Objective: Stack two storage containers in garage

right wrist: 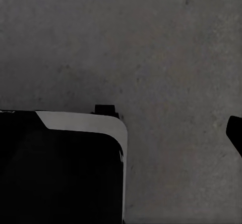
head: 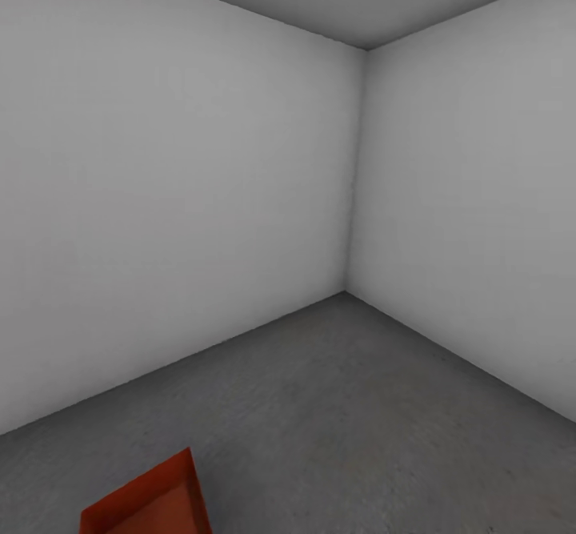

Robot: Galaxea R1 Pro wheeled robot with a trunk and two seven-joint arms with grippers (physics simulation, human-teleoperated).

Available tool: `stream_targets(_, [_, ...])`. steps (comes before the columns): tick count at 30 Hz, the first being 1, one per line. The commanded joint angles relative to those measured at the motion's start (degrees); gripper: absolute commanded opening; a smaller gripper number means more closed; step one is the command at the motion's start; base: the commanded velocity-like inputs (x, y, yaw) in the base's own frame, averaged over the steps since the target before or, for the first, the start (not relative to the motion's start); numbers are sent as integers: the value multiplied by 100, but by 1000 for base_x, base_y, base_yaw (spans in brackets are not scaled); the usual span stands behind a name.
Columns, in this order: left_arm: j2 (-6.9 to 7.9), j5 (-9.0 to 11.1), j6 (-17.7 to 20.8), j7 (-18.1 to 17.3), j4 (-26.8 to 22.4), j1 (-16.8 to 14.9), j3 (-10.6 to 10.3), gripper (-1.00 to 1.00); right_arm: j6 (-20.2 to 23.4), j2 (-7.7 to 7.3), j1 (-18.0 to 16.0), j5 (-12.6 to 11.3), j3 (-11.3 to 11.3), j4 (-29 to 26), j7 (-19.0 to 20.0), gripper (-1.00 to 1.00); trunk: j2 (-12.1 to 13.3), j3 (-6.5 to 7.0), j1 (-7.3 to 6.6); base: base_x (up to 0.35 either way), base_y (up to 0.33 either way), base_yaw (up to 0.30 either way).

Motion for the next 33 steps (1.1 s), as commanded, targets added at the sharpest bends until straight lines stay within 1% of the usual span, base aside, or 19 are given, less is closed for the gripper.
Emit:
stream_targets(1, [-1,43,-16,7,3,-4,-49,100,-31,-4,-9,61,-46,19,-24,100,-5,-8,1,0,0,-2])
stream_targets(3, [-1,47,-16,7,3,-4,-45,100,-59,-6,-9,59,-46,19,-24,100,-5,-7,1,0,0,-47])
stream_targets(8, [-1,50,-16,7,3,-4,-48,100,-77,-7,-6,52,-47,19,-24,100,-5,3,1,0,0,-232])
stream_targets(33, [-1,48,-16,14,3,-4,-50,100,-73,-16,-8,52,-55,19,-24,100,-5,13,1,0,0,-280])
